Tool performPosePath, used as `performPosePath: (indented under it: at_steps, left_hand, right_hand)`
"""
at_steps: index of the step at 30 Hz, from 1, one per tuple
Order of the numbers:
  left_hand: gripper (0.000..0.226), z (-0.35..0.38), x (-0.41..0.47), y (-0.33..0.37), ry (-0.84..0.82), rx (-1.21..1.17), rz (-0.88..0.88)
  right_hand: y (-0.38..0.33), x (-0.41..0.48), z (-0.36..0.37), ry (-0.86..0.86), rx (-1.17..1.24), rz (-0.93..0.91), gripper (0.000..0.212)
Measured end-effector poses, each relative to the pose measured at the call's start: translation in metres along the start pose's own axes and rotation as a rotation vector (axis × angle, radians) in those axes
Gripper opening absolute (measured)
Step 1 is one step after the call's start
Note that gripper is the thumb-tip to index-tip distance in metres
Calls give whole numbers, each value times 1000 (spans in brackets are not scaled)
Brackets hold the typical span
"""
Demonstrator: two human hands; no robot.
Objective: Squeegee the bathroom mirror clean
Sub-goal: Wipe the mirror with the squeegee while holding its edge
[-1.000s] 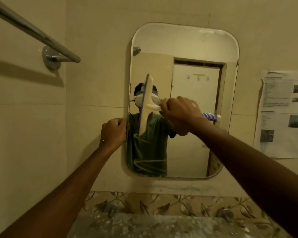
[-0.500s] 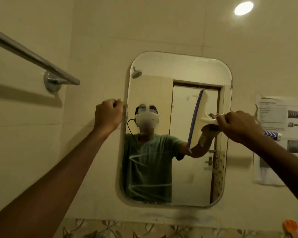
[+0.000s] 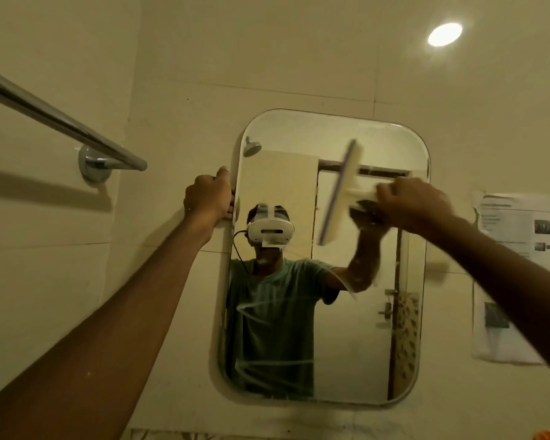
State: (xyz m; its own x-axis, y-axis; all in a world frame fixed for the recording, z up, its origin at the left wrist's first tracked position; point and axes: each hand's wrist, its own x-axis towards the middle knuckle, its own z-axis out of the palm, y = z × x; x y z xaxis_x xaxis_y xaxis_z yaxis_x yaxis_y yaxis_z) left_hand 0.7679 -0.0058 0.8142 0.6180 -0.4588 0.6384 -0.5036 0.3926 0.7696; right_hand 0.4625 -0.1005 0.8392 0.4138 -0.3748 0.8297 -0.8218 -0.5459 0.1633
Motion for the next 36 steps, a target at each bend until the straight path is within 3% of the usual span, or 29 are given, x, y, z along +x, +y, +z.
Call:
performPosePath:
  at_steps: [2, 4, 8, 12, 16, 18, 22, 25, 27, 29, 33, 36]
  left_hand:
    - [53, 0, 1, 0, -4, 18, 11]
    - [53, 3, 0, 1, 27, 65, 32]
    - [50, 8, -2, 0, 76, 136, 43]
    - [52, 9, -1, -4, 48, 34, -17]
    - [51, 6, 3, -4, 15, -5, -14]
    - [50, 6, 5, -7, 17, -5, 8]
    - [49, 8, 4, -11, 50, -34, 30]
    - [50, 9, 1, -8, 85, 10, 55]
    - [51, 8, 3, -5, 100, 48, 75]
    - [52, 7, 9, 0, 112, 58, 105]
    - [50, 13, 17, 11, 147, 74, 201]
    - [49, 17, 19, 9, 170, 100, 231]
  right_hand:
    - [36, -18, -9, 5, 98, 210, 36]
    - [43, -18, -13, 38, 69, 258, 40]
    - [-18, 25, -18, 72, 1, 79, 41]
    - [-102, 79, -12, 42, -39, -116, 35]
    - [-87, 83, -22, 70, -87, -150, 33]
    - [-47, 68, -27, 36, -71, -48, 25]
    - [26, 16, -30, 36, 55, 380, 34]
    - [38, -8, -23, 44, 204, 423, 44]
    - [24, -11, -27, 53, 224, 395, 62]
    - [3, -7, -34, 67, 336, 303, 67]
    - [-43, 11, -45, 63, 579, 155, 40]
    - [-67, 27, -48, 75, 546, 36, 31]
